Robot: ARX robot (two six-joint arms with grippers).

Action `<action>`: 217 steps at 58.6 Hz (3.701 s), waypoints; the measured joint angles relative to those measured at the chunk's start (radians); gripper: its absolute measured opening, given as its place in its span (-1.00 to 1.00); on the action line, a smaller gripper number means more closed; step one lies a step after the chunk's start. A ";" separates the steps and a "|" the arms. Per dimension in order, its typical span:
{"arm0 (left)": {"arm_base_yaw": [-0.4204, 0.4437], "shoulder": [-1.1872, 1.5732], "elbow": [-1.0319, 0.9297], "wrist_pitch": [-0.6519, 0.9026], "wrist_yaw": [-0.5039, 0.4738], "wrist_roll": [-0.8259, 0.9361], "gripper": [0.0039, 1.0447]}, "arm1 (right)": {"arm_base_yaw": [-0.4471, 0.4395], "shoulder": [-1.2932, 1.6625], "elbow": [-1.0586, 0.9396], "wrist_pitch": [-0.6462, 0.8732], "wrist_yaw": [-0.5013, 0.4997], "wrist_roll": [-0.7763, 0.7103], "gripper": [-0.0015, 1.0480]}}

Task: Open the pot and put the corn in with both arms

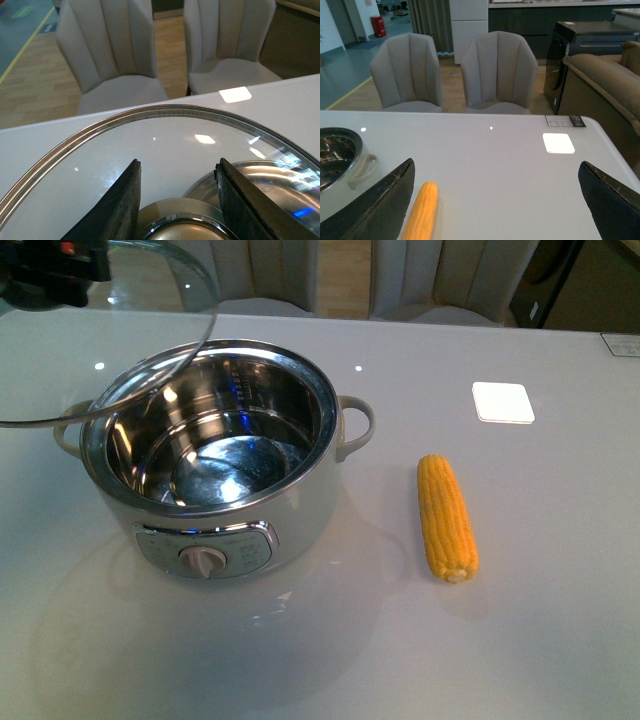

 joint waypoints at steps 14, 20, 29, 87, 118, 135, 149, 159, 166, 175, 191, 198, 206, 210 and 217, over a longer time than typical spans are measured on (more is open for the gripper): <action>0.160 -0.011 -0.029 0.007 0.038 0.026 -0.23 | 0.000 0.000 0.000 0.000 0.000 0.000 0.83; 0.243 0.001 -0.035 0.036 0.044 0.037 -0.23 | 0.000 0.000 0.000 0.000 0.000 0.000 0.83; 0.338 0.042 -0.037 0.065 0.062 0.037 -0.23 | 0.000 0.000 0.000 0.000 0.000 0.000 0.83; 0.521 0.526 0.127 0.246 0.226 0.055 -0.23 | 0.000 0.000 0.000 0.000 0.000 0.000 0.83; 0.521 0.682 0.237 0.275 0.248 0.076 -0.23 | 0.000 0.000 0.000 0.000 0.000 0.000 0.83; 0.509 0.737 0.273 0.319 0.242 0.065 -0.23 | 0.000 0.000 0.000 0.000 0.000 0.000 0.83; 0.509 0.763 0.294 0.320 0.245 0.053 -0.23 | 0.000 0.000 0.000 0.000 0.000 0.000 0.83; 0.509 0.769 0.301 0.322 0.245 0.052 -0.23 | 0.000 0.000 0.000 0.000 0.000 0.000 0.83; 0.509 0.771 0.304 0.322 0.244 0.053 -0.08 | 0.000 0.000 0.000 0.000 0.000 0.000 0.83; 0.509 0.771 0.305 0.325 0.225 0.057 0.40 | 0.000 0.000 0.000 0.000 0.000 0.000 0.83; 0.509 0.751 0.301 0.328 0.217 0.055 0.87 | 0.000 0.000 0.000 0.000 0.000 0.000 0.83; 0.505 0.686 0.270 0.333 0.221 0.055 0.88 | 0.000 0.000 0.000 0.000 0.000 0.000 0.83; 0.504 0.591 0.228 0.338 0.225 0.054 0.88 | 0.000 0.000 0.000 0.000 0.000 0.000 0.83; 0.503 0.542 0.200 0.338 0.225 0.048 0.88 | 0.000 0.000 0.000 0.000 0.000 0.000 0.83; 0.500 0.447 0.125 0.356 0.226 0.029 0.88 | 0.000 0.000 0.000 0.000 0.000 0.000 0.83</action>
